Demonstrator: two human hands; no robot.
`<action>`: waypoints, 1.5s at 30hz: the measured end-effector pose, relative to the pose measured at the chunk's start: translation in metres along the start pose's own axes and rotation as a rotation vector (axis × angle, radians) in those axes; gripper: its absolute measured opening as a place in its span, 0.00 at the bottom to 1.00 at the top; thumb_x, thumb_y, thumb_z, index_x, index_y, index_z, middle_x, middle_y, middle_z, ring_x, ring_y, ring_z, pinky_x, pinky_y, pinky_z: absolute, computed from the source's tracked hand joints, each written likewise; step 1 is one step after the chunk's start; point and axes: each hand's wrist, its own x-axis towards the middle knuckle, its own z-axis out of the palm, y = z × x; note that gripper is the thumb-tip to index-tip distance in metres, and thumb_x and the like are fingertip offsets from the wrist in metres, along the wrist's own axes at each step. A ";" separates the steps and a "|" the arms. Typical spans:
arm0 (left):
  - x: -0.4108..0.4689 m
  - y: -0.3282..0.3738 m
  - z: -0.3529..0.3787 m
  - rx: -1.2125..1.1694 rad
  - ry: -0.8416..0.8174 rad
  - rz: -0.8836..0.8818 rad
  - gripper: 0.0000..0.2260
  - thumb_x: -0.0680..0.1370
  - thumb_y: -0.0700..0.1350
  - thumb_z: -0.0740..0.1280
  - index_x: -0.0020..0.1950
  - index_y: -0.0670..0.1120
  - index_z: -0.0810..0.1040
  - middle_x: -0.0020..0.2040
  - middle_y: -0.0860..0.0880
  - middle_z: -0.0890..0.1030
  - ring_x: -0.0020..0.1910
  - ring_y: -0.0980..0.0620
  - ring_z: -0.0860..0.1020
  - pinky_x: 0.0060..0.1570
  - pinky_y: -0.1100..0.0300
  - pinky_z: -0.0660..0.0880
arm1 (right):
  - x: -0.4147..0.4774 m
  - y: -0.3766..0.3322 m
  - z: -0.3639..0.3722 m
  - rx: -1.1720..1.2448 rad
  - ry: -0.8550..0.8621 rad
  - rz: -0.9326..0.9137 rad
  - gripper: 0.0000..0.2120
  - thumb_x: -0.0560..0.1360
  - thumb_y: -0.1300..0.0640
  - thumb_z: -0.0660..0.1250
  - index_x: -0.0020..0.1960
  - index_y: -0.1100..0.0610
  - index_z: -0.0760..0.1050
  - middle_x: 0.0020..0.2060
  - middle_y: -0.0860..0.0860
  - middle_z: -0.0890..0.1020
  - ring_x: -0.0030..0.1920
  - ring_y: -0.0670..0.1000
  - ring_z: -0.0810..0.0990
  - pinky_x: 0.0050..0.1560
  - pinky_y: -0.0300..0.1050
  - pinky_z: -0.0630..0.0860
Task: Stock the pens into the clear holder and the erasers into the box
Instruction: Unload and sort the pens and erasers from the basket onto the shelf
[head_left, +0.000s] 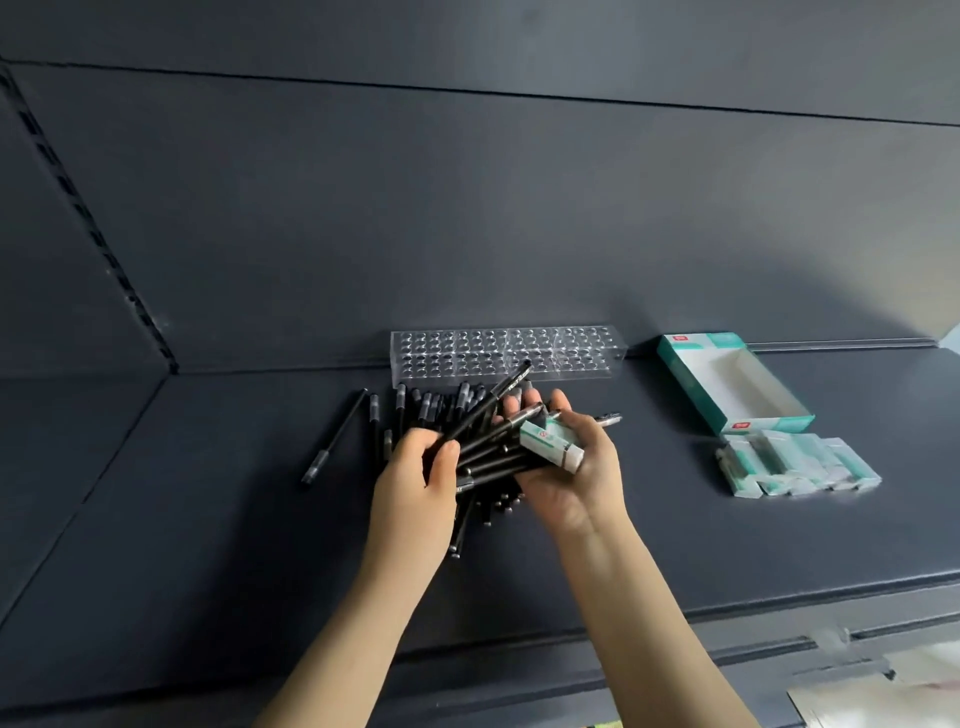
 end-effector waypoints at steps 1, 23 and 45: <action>-0.002 0.000 0.003 0.000 0.019 -0.006 0.05 0.81 0.49 0.62 0.53 0.49 0.75 0.36 0.53 0.75 0.38 0.48 0.76 0.41 0.52 0.73 | 0.002 -0.004 -0.001 -0.002 0.004 0.005 0.08 0.77 0.64 0.57 0.55 0.58 0.70 0.50 0.59 0.78 0.51 0.62 0.79 0.69 0.59 0.67; -0.015 0.012 0.018 -0.013 0.253 -0.056 0.04 0.82 0.50 0.61 0.48 0.53 0.73 0.37 0.53 0.76 0.38 0.49 0.76 0.42 0.50 0.76 | 0.006 -0.043 -0.006 0.110 0.168 0.191 0.08 0.77 0.64 0.58 0.45 0.61 0.76 0.53 0.62 0.83 0.59 0.61 0.80 0.68 0.60 0.69; -0.003 -0.013 0.019 0.203 0.576 -0.043 0.05 0.82 0.41 0.60 0.47 0.41 0.70 0.43 0.46 0.74 0.37 0.50 0.73 0.36 0.62 0.66 | 0.014 -0.052 -0.006 0.083 0.182 0.231 0.08 0.75 0.64 0.56 0.39 0.59 0.70 0.30 0.50 0.72 0.26 0.48 0.68 0.35 0.38 0.67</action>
